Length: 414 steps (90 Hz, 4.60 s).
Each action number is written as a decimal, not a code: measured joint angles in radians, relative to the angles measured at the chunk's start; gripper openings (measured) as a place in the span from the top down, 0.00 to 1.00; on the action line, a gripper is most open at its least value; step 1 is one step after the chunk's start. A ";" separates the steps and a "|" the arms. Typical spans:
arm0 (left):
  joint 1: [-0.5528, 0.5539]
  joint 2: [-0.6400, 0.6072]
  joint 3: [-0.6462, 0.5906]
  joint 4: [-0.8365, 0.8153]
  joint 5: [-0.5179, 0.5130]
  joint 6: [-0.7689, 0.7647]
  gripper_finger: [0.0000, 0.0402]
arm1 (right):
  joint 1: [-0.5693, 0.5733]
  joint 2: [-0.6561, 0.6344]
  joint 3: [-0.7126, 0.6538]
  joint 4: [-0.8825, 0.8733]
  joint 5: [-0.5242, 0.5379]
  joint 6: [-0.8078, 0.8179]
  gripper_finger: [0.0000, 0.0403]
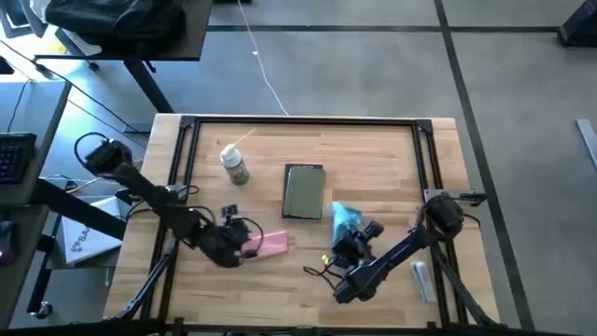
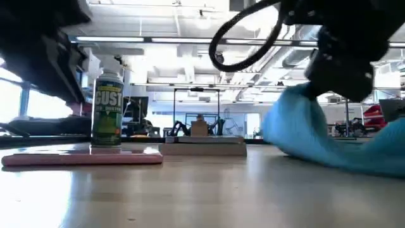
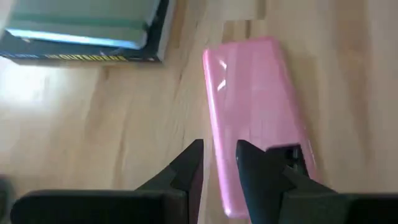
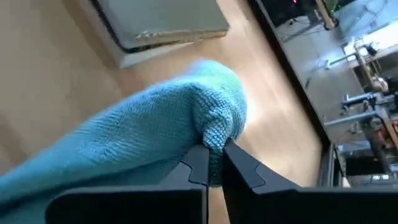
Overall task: Apply microfiber cloth
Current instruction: Wipe the cellphone with a microfiber cloth, then return to Home Position
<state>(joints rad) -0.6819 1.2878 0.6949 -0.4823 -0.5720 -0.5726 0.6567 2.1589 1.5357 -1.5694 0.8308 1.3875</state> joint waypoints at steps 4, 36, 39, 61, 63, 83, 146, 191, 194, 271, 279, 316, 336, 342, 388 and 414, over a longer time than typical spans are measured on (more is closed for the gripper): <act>-0.025 -0.037 0.002 -0.035 -0.013 -0.016 0.81 | 0.003 -0.007 -0.014 -0.001 -0.014 0.002 1.00; -0.184 -0.122 -0.020 -0.159 -0.096 -0.205 0.81 | 0.059 -0.134 -0.274 0.064 -0.233 0.093 1.00; -0.189 -0.120 -0.031 -0.142 -0.111 -0.222 0.81 | 0.064 -0.169 -0.290 0.099 -0.238 0.094 0.99; -0.166 -0.117 -0.157 0.076 -0.172 -0.261 0.81 | 0.054 -0.417 -0.390 0.269 -0.351 0.028 0.84; -0.162 -0.117 -0.168 0.096 -0.171 -0.256 0.81 | 0.046 -0.435 -0.398 0.269 -0.380 0.024 0.81; -0.118 -0.109 -0.243 0.273 -0.153 -0.192 0.81 | -0.061 -0.549 -0.446 0.290 -0.558 -0.100 0.55; -0.104 0.051 -0.245 0.303 -0.071 -0.210 0.81 | -0.236 -0.330 -0.445 1.371 -0.377 -1.029 0.35; -0.085 0.190 -0.244 0.377 -0.055 -0.185 0.81 | -0.245 -0.146 -0.445 1.714 -0.410 -1.163 0.35; -0.077 0.207 -0.244 0.409 -0.058 -0.171 0.81 | -0.245 -0.147 -0.445 1.710 -0.409 -1.161 0.35; 0.264 0.252 -0.228 0.839 0.080 0.336 0.81 | -0.229 -0.270 -0.290 0.677 -0.765 -0.500 0.36; 0.260 0.162 -0.222 0.739 0.106 0.338 0.81 | -0.234 -0.270 -0.346 0.641 -0.812 -0.496 0.36; 0.114 -0.330 -0.233 0.155 0.057 0.136 0.81 | -0.321 -0.327 -0.508 0.140 -0.592 -0.383 0.36; 0.017 -0.507 -0.343 0.357 -0.088 0.272 0.81 | -0.335 -0.617 -0.610 0.556 -0.404 -0.457 0.38; 0.013 -0.552 -0.387 0.440 -0.100 0.302 0.81 | -0.361 -0.717 -0.684 0.638 -0.398 -0.494 0.40; 0.203 -0.756 -0.650 0.756 0.103 0.400 0.81 | -0.411 -1.478 -1.128 1.152 -0.331 -0.774 0.73; 0.527 -0.794 -0.681 0.787 0.460 0.513 0.86 | -0.380 -1.828 -1.314 1.395 -0.286 -0.966 0.98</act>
<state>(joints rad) -0.1550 0.4942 0.0139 0.3046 -0.1115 -0.0600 0.2770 0.3308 0.2214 -0.1746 0.5450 0.4218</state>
